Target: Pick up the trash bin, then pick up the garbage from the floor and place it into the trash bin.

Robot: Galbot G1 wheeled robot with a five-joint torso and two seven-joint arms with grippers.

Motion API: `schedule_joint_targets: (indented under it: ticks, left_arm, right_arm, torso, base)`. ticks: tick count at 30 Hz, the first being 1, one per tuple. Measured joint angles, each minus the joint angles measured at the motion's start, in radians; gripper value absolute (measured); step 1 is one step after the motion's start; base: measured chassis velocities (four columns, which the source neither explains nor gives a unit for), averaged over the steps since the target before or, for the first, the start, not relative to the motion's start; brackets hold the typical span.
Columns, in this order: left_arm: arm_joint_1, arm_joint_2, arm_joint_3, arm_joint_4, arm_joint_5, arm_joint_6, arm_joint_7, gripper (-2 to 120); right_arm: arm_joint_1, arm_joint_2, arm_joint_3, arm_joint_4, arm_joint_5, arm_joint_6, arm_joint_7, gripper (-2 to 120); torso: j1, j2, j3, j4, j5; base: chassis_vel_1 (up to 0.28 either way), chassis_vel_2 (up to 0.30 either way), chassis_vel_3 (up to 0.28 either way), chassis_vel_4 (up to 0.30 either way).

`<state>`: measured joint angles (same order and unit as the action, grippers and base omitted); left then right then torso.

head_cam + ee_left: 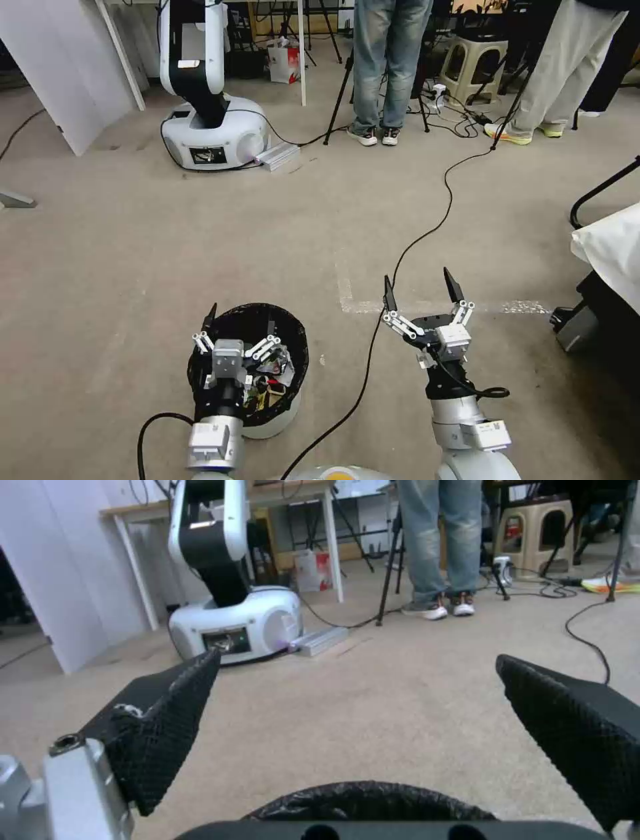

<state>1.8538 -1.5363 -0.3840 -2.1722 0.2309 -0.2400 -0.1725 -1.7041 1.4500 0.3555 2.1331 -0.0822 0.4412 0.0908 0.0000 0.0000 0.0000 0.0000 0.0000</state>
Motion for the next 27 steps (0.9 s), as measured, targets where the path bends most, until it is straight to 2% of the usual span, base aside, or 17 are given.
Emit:
schedule_joint_targets:
  ticks: [27]
  left_arm:
    - [-0.002, 0.002, 0.000, 0.012, 0.004, 0.000, -0.017, 100]
  right_arm:
    - [0.003, 0.000, 0.005, 0.001, -0.010, -0.023, 0.017, 100]
  torso:
    - [0.000, 0.000, 0.000, 0.0000, 0.0000]
  base:
    - [0.000, 0.000, 0.000, 0.000]
